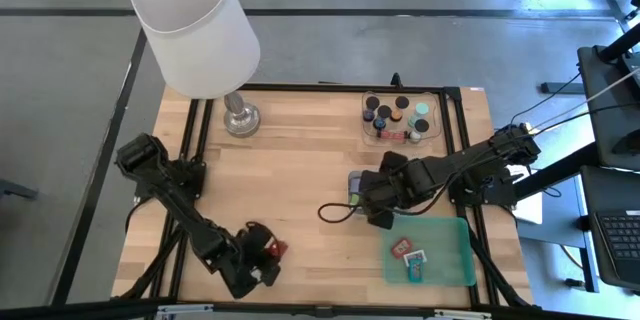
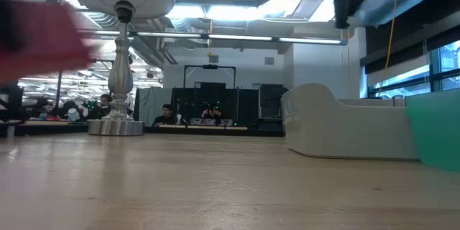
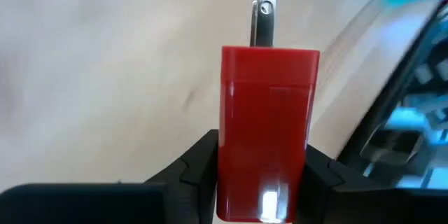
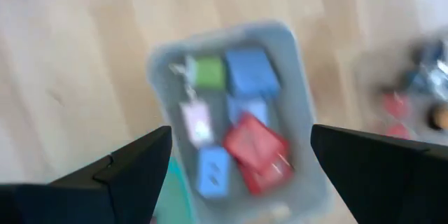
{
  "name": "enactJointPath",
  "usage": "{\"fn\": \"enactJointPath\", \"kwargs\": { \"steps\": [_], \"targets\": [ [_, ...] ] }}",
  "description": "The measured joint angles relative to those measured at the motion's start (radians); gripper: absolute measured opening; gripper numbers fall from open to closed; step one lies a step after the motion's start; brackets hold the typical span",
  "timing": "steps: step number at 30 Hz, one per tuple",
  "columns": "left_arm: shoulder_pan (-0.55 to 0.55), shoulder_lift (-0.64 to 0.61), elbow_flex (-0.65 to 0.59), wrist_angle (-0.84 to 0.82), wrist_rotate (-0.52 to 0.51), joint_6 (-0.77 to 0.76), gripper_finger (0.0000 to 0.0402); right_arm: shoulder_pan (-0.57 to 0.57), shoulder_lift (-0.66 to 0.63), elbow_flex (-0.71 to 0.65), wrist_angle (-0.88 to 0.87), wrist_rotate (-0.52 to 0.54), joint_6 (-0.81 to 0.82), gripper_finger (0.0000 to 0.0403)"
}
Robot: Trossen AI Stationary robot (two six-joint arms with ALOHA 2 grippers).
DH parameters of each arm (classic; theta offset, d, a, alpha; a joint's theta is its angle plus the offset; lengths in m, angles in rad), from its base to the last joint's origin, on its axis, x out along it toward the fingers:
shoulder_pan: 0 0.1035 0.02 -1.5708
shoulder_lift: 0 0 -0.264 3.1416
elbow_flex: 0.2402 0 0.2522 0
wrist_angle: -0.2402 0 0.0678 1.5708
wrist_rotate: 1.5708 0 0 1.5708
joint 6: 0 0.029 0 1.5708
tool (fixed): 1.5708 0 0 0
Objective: Pick & Place Office items
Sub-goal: Put the red charger adapter into the white bin
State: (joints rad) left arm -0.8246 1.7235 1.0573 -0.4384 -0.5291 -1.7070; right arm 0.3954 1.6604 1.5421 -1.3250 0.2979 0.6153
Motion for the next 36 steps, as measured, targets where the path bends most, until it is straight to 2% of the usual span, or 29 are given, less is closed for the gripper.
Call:
{"fn": "enactJointPath", "kwargs": {
  "steps": [3,6,12,19,25,30,36],
  "targets": [
    [0.045,-0.054,0.022,0.0,-0.082,0.147,0.0114,0.0,0.0,0.0,0.141,-0.018,-0.057,0.0346],
    [0.091,-0.115,0.042,0.01,-0.121,0.298,0.0119,0.0,0.001,0.0,0.321,-0.07,-0.172,0.0346],
    [0.173,-0.229,0.069,0.072,-0.163,0.586,0.0117,0.0,0.001,0.0,0.691,-0.122,-0.408,0.0345],
    [0.218,-0.295,0.069,0.246,-0.163,0.873,0.0118,-0.001,0.001,0.0,0.953,-0.103,-0.549,0.0345],
    [0.26,-0.296,0.069,0.422,-0.161,1.101,0.0117,-0.006,0.001,0.0,1.034,-0.104,-0.562,0.0345],
    [0.291,-0.296,0.069,0.49,-0.155,1.201,0.0118,-0.013,0.001,0.0,1.036,-0.103,-0.49,0.0341],
    [0.297,-0.296,0.069,0.488,-0.13,1.216,0.0118,-0.016,0.001,0.0,1.034,-0.141,-0.43,0.0284]
  ]
}}
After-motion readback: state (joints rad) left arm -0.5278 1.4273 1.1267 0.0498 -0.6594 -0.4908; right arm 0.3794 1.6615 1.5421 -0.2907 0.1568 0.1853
